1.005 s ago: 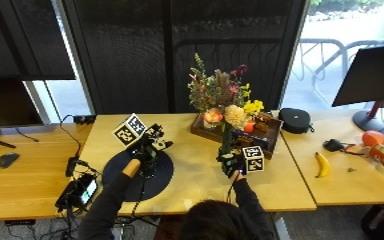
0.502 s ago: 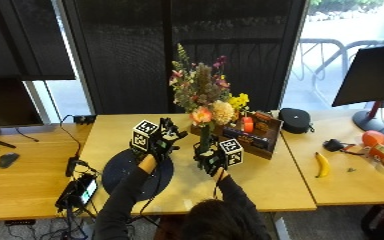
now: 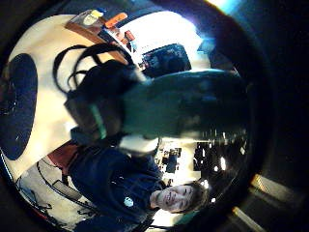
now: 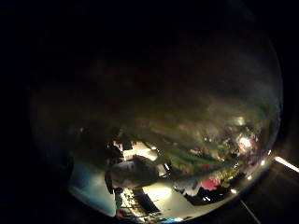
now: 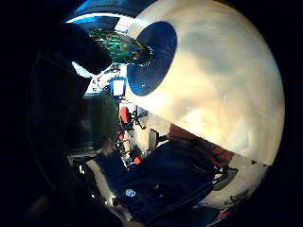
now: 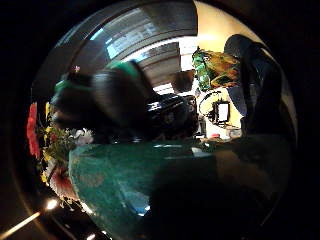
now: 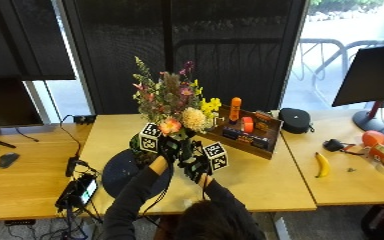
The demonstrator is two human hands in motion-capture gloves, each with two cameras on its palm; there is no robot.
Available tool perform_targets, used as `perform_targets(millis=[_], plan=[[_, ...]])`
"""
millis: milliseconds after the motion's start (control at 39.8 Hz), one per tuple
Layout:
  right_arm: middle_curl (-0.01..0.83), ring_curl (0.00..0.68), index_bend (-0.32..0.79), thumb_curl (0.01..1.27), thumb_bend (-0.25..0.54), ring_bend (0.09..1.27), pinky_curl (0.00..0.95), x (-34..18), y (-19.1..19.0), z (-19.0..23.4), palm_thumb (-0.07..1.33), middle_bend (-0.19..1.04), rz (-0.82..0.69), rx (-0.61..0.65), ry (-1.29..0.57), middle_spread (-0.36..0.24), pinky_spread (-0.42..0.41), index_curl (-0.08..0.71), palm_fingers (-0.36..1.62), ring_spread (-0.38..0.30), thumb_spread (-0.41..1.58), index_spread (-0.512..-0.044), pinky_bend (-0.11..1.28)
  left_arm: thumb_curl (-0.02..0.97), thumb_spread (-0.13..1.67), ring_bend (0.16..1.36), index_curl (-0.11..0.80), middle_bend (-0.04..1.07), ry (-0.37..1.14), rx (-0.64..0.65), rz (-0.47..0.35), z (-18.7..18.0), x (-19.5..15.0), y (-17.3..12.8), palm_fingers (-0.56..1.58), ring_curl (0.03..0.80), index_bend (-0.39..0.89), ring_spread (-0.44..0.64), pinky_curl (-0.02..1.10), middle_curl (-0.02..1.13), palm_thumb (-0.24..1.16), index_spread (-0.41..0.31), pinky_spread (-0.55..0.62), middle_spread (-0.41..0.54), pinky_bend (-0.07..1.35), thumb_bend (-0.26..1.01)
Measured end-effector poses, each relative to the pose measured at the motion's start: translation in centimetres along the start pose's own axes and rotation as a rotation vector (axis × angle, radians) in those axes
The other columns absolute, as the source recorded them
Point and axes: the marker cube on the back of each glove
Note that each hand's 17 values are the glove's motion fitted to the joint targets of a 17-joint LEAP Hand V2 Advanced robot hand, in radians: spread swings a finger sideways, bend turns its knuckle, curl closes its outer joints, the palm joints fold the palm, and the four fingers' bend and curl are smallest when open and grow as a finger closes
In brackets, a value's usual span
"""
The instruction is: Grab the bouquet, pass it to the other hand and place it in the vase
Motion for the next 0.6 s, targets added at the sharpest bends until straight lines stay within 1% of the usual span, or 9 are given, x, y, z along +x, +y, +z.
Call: perform_targets(millis=[75, 100, 126, 151, 176, 201, 251, 402, 603], plan=[[0.67, 0.562, 0.48, 0.73, -0.017, 0.46, 0.449, 0.2, -0.3, 0.5, 1.23, 0.46, -0.003, 0.001, -0.002, -0.199, -0.289, 0.613, 1.19, -0.28, -0.07, -0.25, 0.2, 0.357, 0.96, 0.54, 0.307, 0.48, 0.023, 0.048, -0.021, -0.1, -0.2, -0.3, 0.49, 0.312, 0.27, 0.12, 0.28, 0.43, 0.5, 0.035, 0.34, 0.032, 0.27, -0.01], [0.671, 0.563, 0.48, 0.73, -0.017, 0.46, 0.449, 0.3, -0.4, 0.7, 1.23, 0.46, -0.001, 0.001, -0.004, -0.199, -0.289, 0.614, 1.19, -0.28, -0.07, -0.25, 0.2, 0.356, 0.96, 0.52, 0.303, 0.47, 0.03, 0.066, -0.028, -0.2, -0.3, -0.4, 0.45, 0.299, 0.25, 0.12, 0.27, 0.42, 0.5, 0.033, 0.35, 0.027, 0.25, -0.02], [0.671, 0.563, 0.48, 0.73, -0.018, 0.46, 0.451, 0.4, -0.5, 0.8, 1.23, 0.46, 0.001, 0.001, -0.008, -0.199, -0.289, 0.615, 1.19, -0.28, -0.08, -0.25, 0.2, 0.364, 0.96, 0.54, 0.325, 0.52, 0.035, 0.082, -0.034, -0.3, -0.3, -0.4, 0.6, 0.319, 0.29, 0.05, 0.28, 0.45, 0.54, -0.001, 0.28, -0.015, 0.23, 0.0], [0.672, 0.564, 0.48, 0.73, -0.018, 0.46, 0.449, 0.4, -0.5, 1.0, 1.23, 0.46, 0.004, 0.0, -0.013, -0.199, -0.289, 0.616, 1.19, -0.28, -0.08, -0.25, 0.2, 0.362, 0.95, 0.51, 0.317, 0.49, 0.039, 0.098, -0.039, -0.4, -0.4, -0.5, 0.52, 0.298, 0.26, 0.06, 0.26, 0.43, 0.52, 0.005, 0.31, -0.013, 0.21, -0.02], [0.672, 0.565, 0.48, 0.73, -0.018, 0.46, 0.452, 0.4, -0.6, 1.2, 1.23, 0.46, 0.006, -0.001, -0.018, -0.199, -0.289, 0.616, 1.19, -0.28, -0.08, -0.25, 0.2, 0.37, 0.96, 0.54, 0.338, 0.53, 0.041, 0.115, -0.043, -0.4, -0.4, -0.5, 0.66, 0.321, 0.29, 0.01, 0.27, 0.46, 0.57, -0.028, 0.23, -0.048, 0.2, 0.01], [0.673, 0.565, 0.48, 0.73, -0.018, 0.46, 0.452, 0.4, -0.6, 1.4, 1.23, 0.46, 0.008, -0.003, -0.022, -0.199, -0.289, 0.617, 1.19, -0.28, -0.08, -0.25, 0.2, 0.383, 0.95, 0.57, 0.341, 0.54, 0.042, 0.132, -0.043, -0.5, -0.3, -0.5, 0.93, 0.327, 0.29, -0.07, 0.3, 0.46, 0.62, -0.067, 0.1, -0.09, 0.28, 0.03], [0.674, 0.565, 0.48, 0.74, -0.018, 0.46, 0.453, 0.6, -0.7, 1.8, 1.23, 0.46, 0.006, -0.008, -0.026, -0.199, -0.288, 0.619, 1.19, -0.279, -0.08, -0.25, 0.2, 0.39, 0.94, 0.57, 0.347, 0.52, 0.035, 0.162, -0.034, -0.6, -0.1, -0.4, 1.1, 0.301, 0.29, -0.14, 0.27, 0.42, 0.65, -0.109, -0.01, -0.133, 0.25, 0.03], [0.675, 0.568, 0.46, 0.74, -0.02, 0.46, 0.453, 1.0, -1.1, 2.4, 1.23, 0.46, -0.032, -0.029, -0.027, -0.201, -0.294, 0.62, 1.19, -0.279, -0.08, -0.25, 0.2, 0.455, 0.85, 0.63, 0.421, 0.59, -0.058, 0.218, -0.001, -0.4, 0.7, -0.1, 1.24, 0.391, 0.37, -0.23, 0.35, 0.52, 0.81, -0.194, -0.15, -0.205, 0.25, 0.05], [0.641, 0.547, 0.37, 0.73, -0.052, 0.39, 0.449, 0.9, -0.9, 1.9, 1.16, 0.38, -0.057, -0.06, -0.045, -0.214, -0.259, 0.594, 1.08, -0.296, 0.02, -0.256, 0.25, 0.49, 0.84, 0.7, 0.466, 0.63, -0.127, 0.28, 0.019, -1.1, 2.0, 0.0, 1.24, 0.444, 0.35, -0.3, 0.4, 0.58, 0.84, -0.252, -0.24, -0.27, 0.31, 0.0]])
